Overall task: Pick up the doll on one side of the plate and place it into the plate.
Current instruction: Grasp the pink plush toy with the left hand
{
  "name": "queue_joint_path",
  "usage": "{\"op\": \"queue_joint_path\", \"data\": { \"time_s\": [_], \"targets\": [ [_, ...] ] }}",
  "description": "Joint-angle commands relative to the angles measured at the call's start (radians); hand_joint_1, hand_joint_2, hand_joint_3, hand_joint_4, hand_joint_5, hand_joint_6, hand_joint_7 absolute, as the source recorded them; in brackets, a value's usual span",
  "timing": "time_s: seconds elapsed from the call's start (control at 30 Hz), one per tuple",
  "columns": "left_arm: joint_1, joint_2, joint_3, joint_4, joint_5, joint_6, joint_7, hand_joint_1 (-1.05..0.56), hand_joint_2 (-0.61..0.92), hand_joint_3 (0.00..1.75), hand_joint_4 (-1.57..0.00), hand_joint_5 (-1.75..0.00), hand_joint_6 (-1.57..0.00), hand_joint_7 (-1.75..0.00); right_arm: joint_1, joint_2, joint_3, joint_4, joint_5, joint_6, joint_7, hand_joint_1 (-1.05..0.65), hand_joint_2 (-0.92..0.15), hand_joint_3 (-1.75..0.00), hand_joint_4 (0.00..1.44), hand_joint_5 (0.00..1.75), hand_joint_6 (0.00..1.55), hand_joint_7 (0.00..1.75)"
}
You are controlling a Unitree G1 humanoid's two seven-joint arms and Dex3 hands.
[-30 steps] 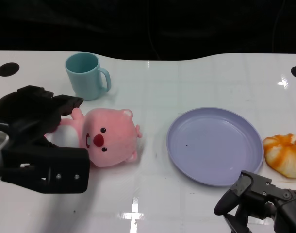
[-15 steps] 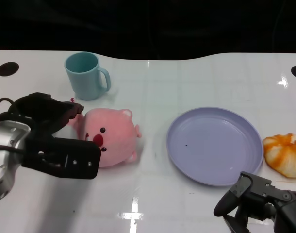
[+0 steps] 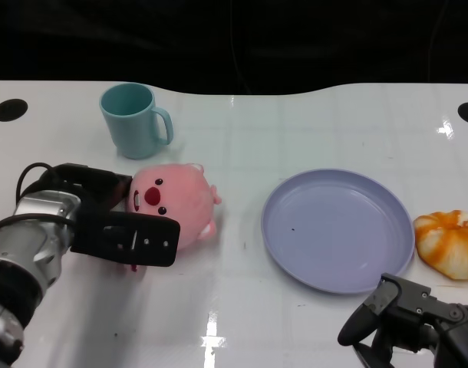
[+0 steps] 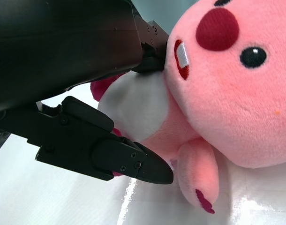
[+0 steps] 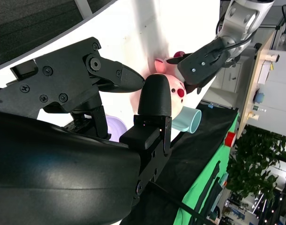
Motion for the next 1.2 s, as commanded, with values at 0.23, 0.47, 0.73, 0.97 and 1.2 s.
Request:
{"op": "queue_joint_path", "data": {
  "time_s": [0.23,0.47,0.73,0.97,1.2],
  "targets": [
    [-0.010,-0.096,-0.028,0.196,-0.037,-0.002,0.035,-0.47,0.92,0.09,-0.44,-0.12,-0.55,-0.07,0.013,-0.015,-0.007,-0.022,-0.002,-0.002,0.001,-0.26,-0.73,-0.75,0.64,1.66,0.57,1.33],
    [0.002,-0.107,-0.058,0.233,-0.047,-0.059,0.109,-0.28,0.92,0.12,-0.64,-1.38,-0.93,-0.13,0.012,-0.012,-0.007,-0.025,0.003,0.001,0.000,-0.26,-0.73,-0.74,0.65,1.66,0.57,1.32],
    [0.056,-0.086,-0.005,0.210,-0.112,-0.130,0.304,-0.24,0.92,0.22,-0.68,-1.67,-0.91,-0.68,0.001,-0.009,-0.002,-0.021,0.000,0.013,-0.002,-0.25,-0.73,-0.76,0.64,1.65,0.57,1.33],
    [0.094,-0.074,0.101,0.174,-0.215,-0.215,0.472,-0.19,0.81,0.56,-0.88,-1.75,-0.65,-1.73,-0.013,-0.007,-0.001,-0.009,0.001,0.022,-0.003,-0.25,-0.72,-0.78,0.64,1.66,0.57,1.34],
    [0.086,-0.079,0.164,0.135,-0.279,-0.234,0.459,-0.19,0.61,0.95,-0.92,-1.75,-0.70,-1.75,-0.032,-0.009,-0.004,0.025,-0.012,0.016,-0.007,-0.24,-0.72,-0.77,0.63,1.64,0.56,1.33]
  ]
}}
